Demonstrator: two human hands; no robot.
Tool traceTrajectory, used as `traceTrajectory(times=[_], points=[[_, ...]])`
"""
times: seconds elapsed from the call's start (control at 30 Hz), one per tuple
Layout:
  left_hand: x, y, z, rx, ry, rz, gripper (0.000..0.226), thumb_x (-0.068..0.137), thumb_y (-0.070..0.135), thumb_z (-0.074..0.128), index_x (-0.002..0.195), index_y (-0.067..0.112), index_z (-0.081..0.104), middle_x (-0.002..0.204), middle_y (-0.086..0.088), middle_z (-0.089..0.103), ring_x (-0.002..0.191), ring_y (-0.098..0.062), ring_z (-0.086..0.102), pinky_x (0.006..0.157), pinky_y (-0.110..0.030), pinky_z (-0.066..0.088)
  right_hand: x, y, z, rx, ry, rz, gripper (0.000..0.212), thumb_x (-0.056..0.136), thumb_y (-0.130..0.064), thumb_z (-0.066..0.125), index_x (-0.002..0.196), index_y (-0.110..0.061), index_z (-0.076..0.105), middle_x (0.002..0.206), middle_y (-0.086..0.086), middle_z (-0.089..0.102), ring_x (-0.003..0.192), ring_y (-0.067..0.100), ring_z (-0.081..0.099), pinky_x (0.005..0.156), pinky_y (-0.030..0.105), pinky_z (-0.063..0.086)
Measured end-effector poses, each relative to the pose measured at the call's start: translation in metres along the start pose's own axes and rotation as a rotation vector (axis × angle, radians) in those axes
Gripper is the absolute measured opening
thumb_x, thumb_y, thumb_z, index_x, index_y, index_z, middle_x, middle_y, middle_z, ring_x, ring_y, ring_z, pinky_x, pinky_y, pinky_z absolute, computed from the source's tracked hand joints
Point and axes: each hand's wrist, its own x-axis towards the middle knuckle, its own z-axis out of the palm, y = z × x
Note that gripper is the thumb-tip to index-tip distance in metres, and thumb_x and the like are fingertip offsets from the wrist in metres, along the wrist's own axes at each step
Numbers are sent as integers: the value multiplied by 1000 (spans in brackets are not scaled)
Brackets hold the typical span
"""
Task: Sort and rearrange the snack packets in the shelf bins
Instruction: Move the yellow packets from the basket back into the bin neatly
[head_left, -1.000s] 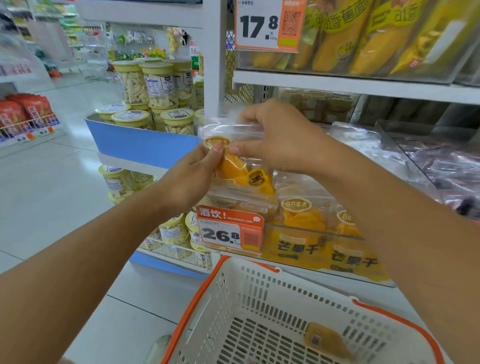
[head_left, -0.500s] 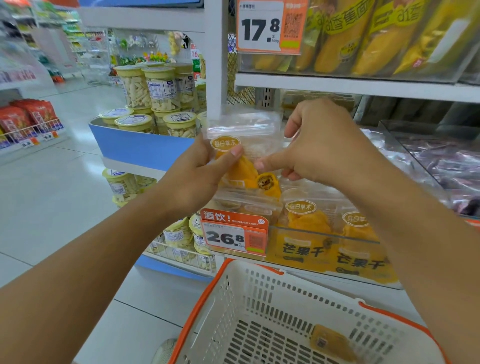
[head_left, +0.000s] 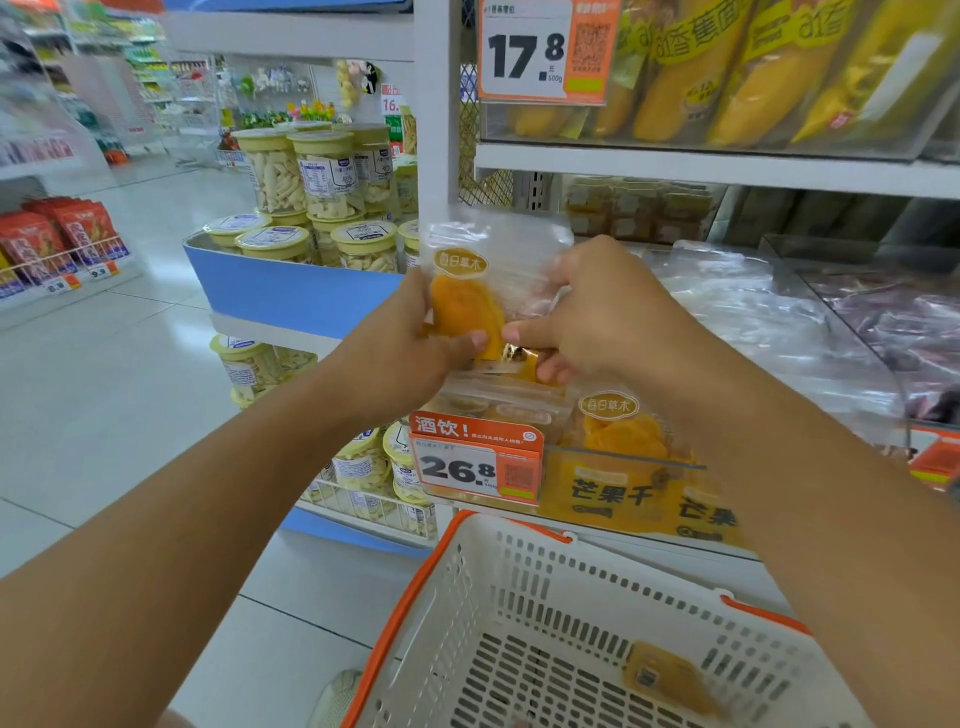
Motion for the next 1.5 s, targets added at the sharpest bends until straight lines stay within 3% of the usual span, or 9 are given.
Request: traceTrajectory(times=[0.13, 0.27, 0.5, 0.6, 0.87, 1.0, 1.1, 1.33, 1.5], points=[[-4, 0, -5, -45, -19, -55, 36, 90, 19, 70, 122, 32, 58, 113, 14, 67, 106, -12, 64, 98, -41, 51, -3, -3, -13, -124, -51, -24, 39, 72, -34, 89, 90, -13, 62, 49, 0, 66, 43, 10, 64, 49, 24, 52], [-10, 7, -7, -221, 54, 11, 33, 88, 31, 72, 117, 27, 58, 94, 18, 72, 81, 7, 68, 67, -17, 50, -13, -10, -38, -91, 109, -159, 48, 59, -52, 91, 83, -19, 67, 70, 0, 73, 63, 11, 67, 58, 30, 52], [-7, 9, -6, -275, 218, 105, 97, 74, 70, 69, 153, 35, 26, 146, 5, 51, 133, -9, 50, 98, -23, 44, -7, -9, -31, -51, 337, -446, 47, 73, -56, 82, 109, -30, 66, 113, -11, 61, 99, 5, 54, 73, 18, 41], [-8, 12, -4, -283, 214, 112, 66, 92, 55, 53, 150, 30, 34, 123, 19, 64, 106, 12, 60, 76, -4, 48, -2, -5, -24, 37, 212, -448, 29, 83, -43, 78, 109, -32, 71, 113, -20, 63, 98, -6, 54, 79, 11, 40], [3, 0, -1, -257, 215, 89, 39, 106, 43, 37, 144, 42, 43, 108, -1, 71, 93, -10, 69, 93, -32, 51, 8, -7, -17, -121, 212, -446, 11, 79, -38, 83, 79, -29, 77, 86, -23, 50, 82, -8, 46, 71, 14, 33], [0, 1, 1, -247, 206, 65, 43, 107, 39, 34, 149, 42, 33, 81, -10, 64, 77, -16, 60, 59, -10, 47, 7, -3, 0, -232, 297, -479, 13, 75, -36, 86, 74, -29, 75, 106, -12, 51, 105, 4, 41, 79, 18, 32], [-3, -1, -2, -237, 201, 115, 46, 104, 50, 33, 148, 38, 34, 107, 5, 70, 95, 9, 63, 84, -6, 47, 1, 3, 0, -90, 404, -523, 15, 79, -41, 82, 86, -31, 74, 111, -12, 50, 112, 6, 41, 86, 13, 32], [-17, -7, -19, -37, -41, 75, 59, 84, 73, 49, 136, 45, 45, 130, 26, 56, 121, 5, 50, 104, -32, 40, -16, 15, -2, 105, 232, -477, 31, 66, -48, 89, 74, -21, 75, 64, -5, 62, 52, 1, 48, 52, 17, 39], [-20, -12, -47, 408, -64, -16, 45, 79, 40, 78, 118, 37, 53, 123, 14, 54, 110, -8, 58, 84, -33, 51, -7, 12, 9, -36, 192, -421, 12, 80, -33, 82, 76, -22, 79, 68, -10, 70, 60, 3, 62, 58, 19, 46]])
